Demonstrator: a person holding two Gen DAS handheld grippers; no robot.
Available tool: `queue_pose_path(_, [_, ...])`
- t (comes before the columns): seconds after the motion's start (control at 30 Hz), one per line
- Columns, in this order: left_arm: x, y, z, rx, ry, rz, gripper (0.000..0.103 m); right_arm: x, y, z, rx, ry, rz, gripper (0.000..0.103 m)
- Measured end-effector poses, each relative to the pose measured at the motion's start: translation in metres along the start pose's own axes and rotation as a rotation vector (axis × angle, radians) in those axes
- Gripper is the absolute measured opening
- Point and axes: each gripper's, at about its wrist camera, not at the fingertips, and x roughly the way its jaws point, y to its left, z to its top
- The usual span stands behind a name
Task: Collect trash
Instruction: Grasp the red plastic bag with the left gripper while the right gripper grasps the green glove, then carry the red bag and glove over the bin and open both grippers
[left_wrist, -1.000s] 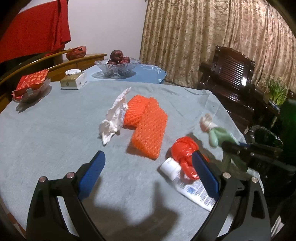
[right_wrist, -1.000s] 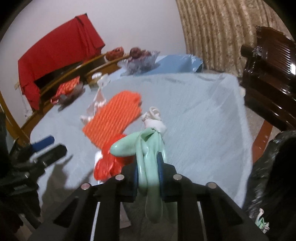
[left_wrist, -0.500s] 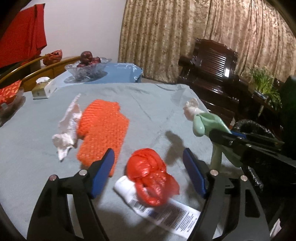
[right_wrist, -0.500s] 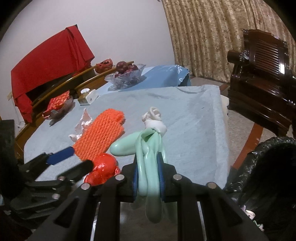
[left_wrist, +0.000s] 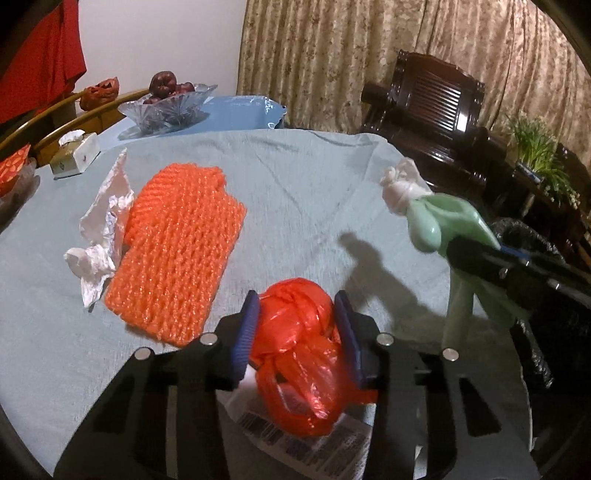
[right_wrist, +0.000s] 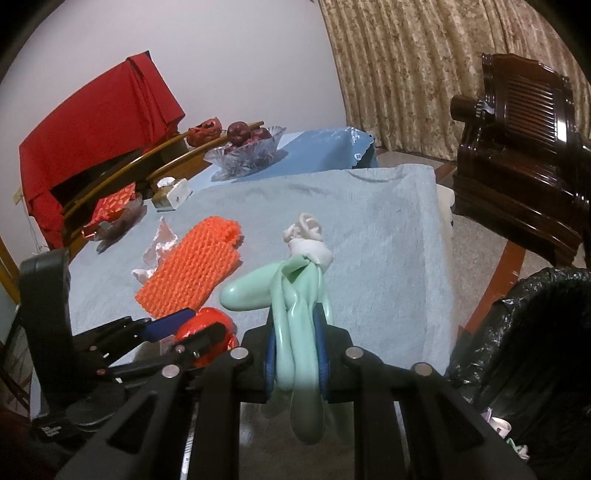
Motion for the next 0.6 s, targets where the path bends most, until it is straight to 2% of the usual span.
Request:
queue_pose_path(0.07, [-0.005, 0.002, 0.002, -0.013, -0.012, -0.003, 0.032, -0.001, 0.001, 0.000, -0.001, -0.002, 0.003, 0.018])
queue_pose_path(0.13, [-0.014, 0.003, 0.006, -0.017, -0.039, -0.002, 0.031, -0.003, 0.003, 0.001, -0.001, -0.007, 0.005, 0.018])
queue_pose_path(0.43, [-0.061, -0.002, 0.029, -0.013, -0.152, -0.006, 0.029, -0.024, 0.014, 0.013, -0.013, -0.052, 0.015, 0.018])
queue_pose_path(0.6, [-0.081, -0.010, 0.036, -0.002, -0.188, -0.013, 0.029, -0.041, 0.020, 0.021, -0.023, -0.083, 0.018, 0.018])
